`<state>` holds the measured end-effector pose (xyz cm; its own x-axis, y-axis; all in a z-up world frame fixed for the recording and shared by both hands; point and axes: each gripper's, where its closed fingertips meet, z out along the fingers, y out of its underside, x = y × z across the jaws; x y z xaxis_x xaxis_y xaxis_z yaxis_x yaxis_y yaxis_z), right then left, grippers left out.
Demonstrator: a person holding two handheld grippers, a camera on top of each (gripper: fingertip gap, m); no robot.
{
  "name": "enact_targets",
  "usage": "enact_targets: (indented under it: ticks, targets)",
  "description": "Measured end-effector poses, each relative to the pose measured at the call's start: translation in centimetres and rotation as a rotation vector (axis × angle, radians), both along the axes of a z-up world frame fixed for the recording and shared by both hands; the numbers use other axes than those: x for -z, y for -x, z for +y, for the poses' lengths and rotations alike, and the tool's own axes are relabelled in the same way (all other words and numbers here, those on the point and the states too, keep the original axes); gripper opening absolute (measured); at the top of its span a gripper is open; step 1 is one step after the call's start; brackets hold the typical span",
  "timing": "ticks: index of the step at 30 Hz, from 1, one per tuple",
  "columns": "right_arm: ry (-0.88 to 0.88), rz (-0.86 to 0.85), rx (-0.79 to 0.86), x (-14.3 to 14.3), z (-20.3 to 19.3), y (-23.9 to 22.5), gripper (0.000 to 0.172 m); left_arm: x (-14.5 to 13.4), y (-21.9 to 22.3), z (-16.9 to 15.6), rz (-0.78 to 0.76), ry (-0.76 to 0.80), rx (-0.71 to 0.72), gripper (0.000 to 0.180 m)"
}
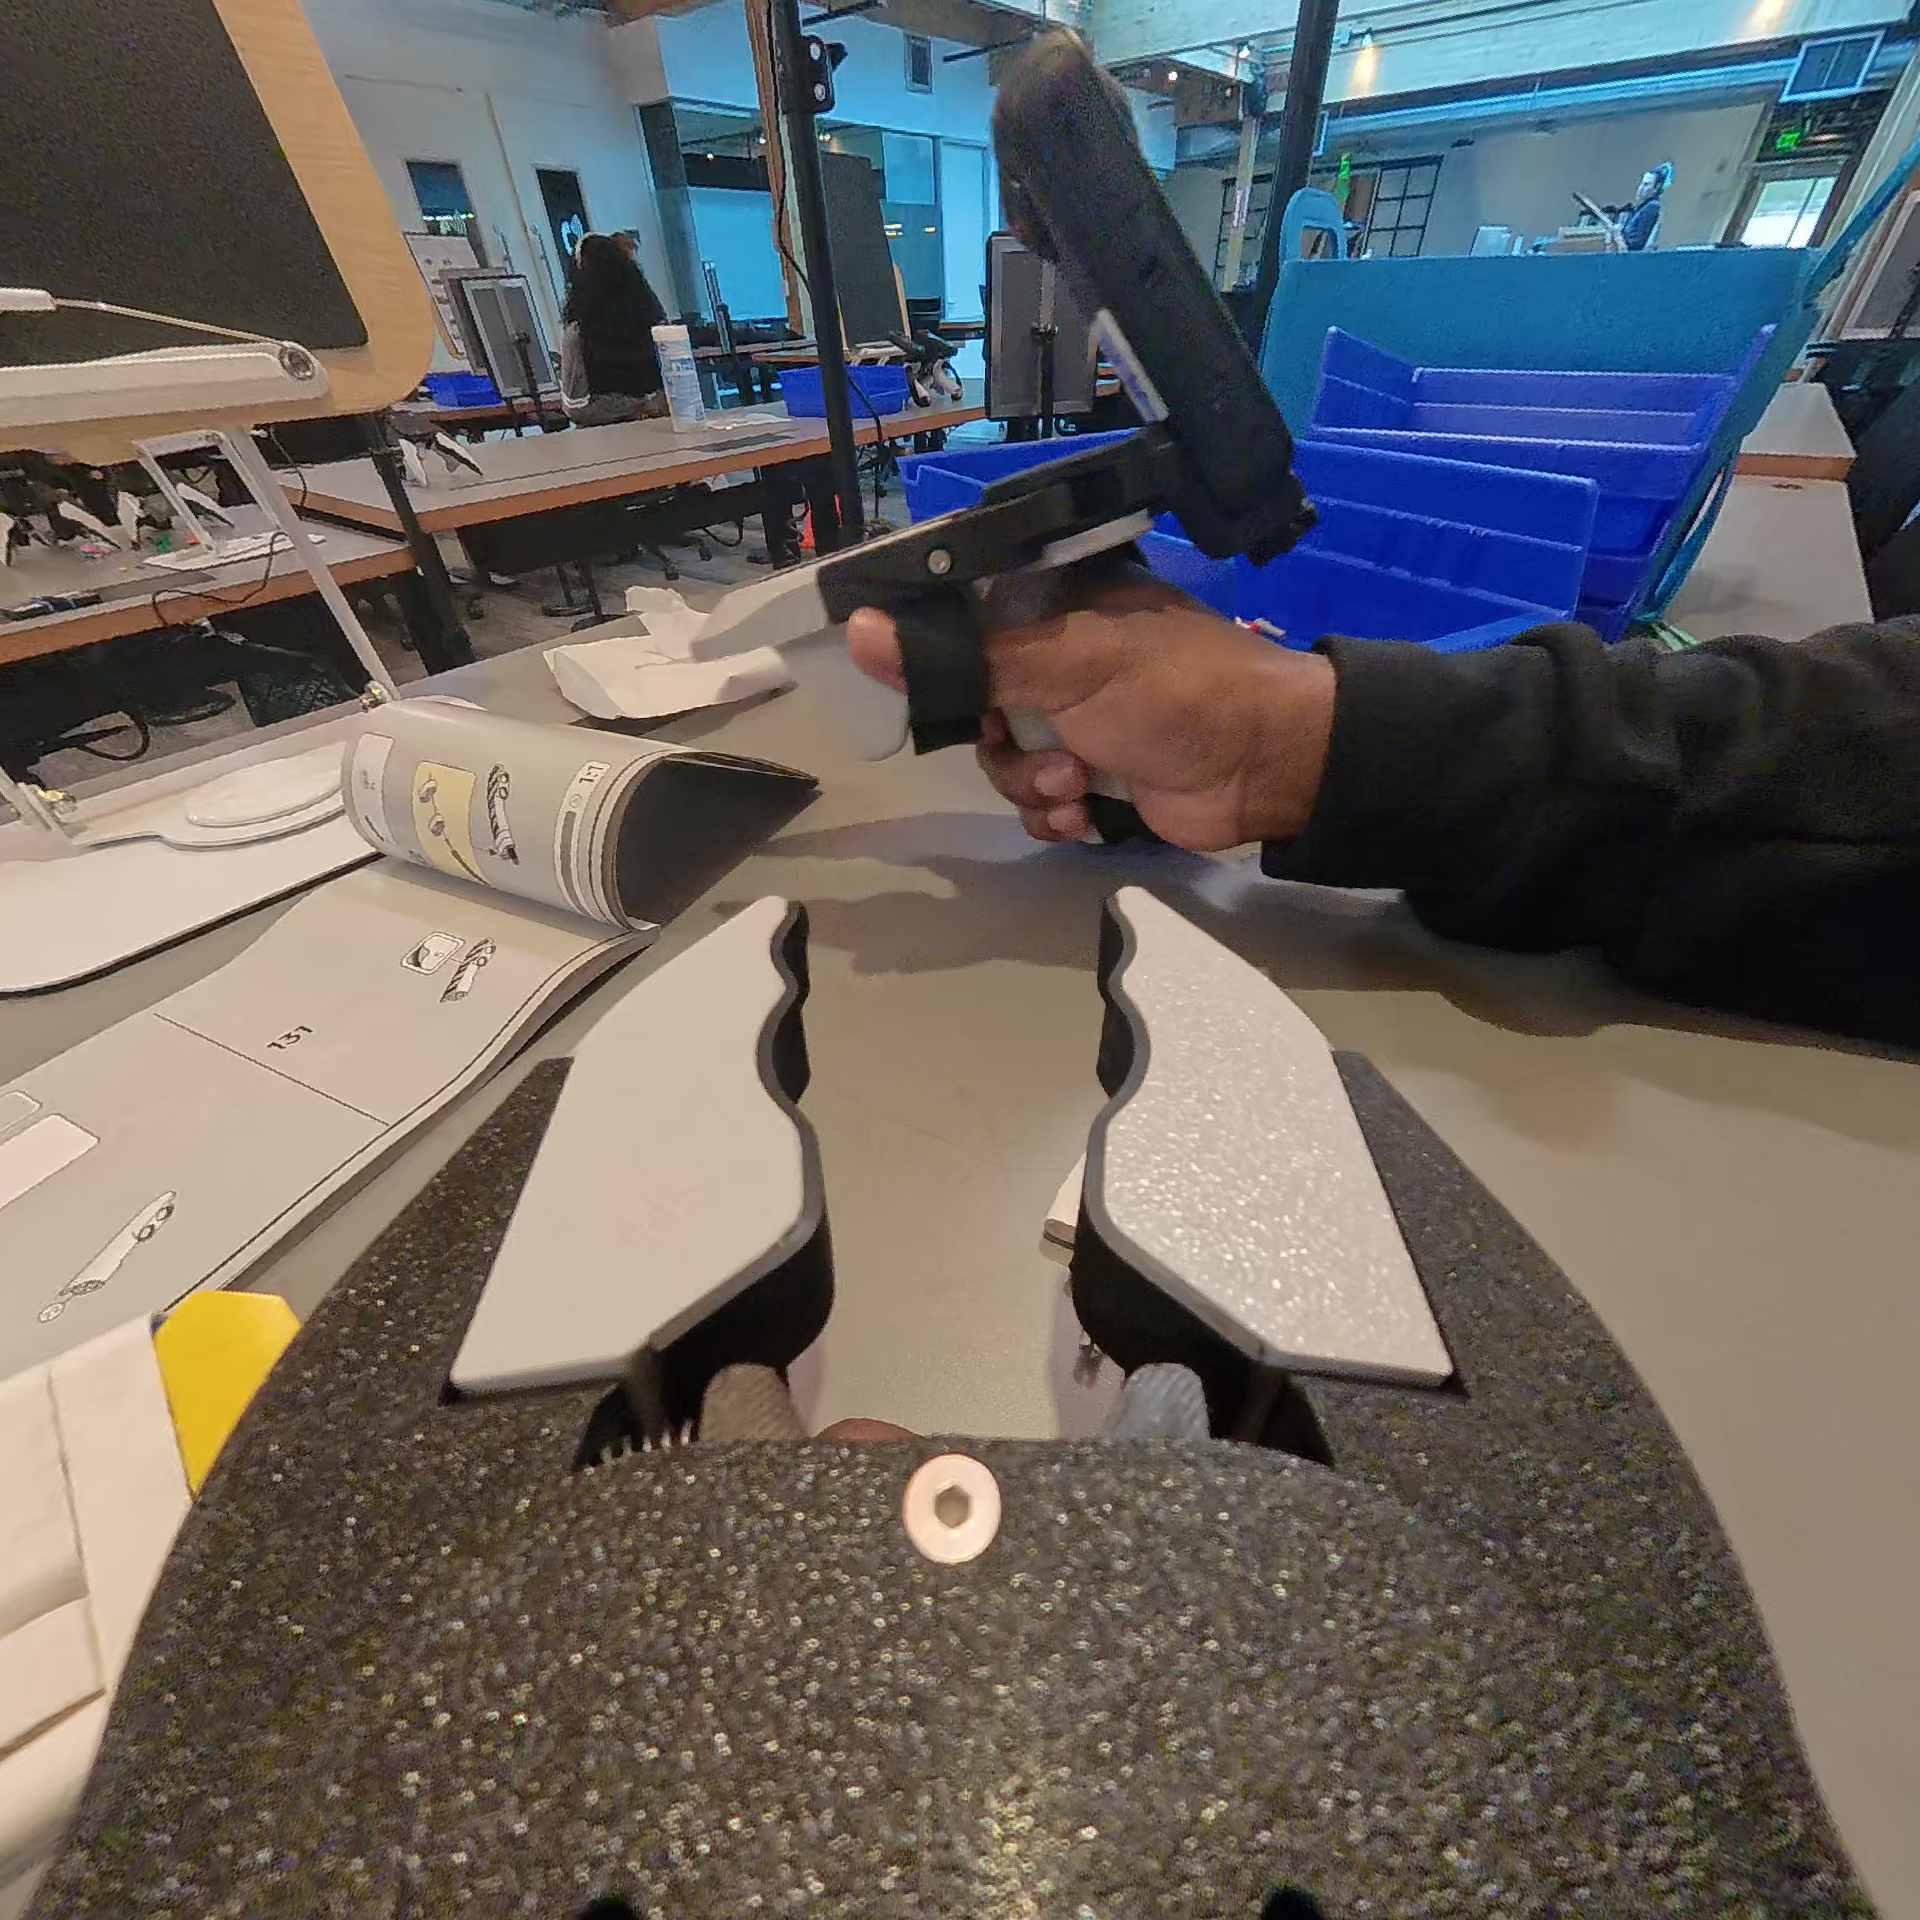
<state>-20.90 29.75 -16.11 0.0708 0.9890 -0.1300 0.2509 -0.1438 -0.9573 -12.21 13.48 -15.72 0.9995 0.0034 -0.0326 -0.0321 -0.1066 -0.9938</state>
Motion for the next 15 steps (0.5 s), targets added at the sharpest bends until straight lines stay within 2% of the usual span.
enact_targets:
  ticks: [5,9,12,15]
  targets:
    - [-0.217,-0.029,-0.200,0.2,-4.6,2.7,0.039,0.0,-0.1,0.0,0.002,0.000,0.005,0.054]
    - [-0.390,-0.091,-0.277,1.4,-6.3,4.2,0.042,0.0,-0.1,0.0,0.008,0.003,0.006,0.054]
    - [-0.348,-0.204,-0.255,3.6,-5.3,4.3,0.044,0.0,-0.2,0.0,0.011,0.003,0.006,0.054]
    - [-0.302,-0.255,-0.210,4.6,-3.8,3.8,0.046,0.1,-0.2,0.0,0.014,0.007,0.005,0.054]
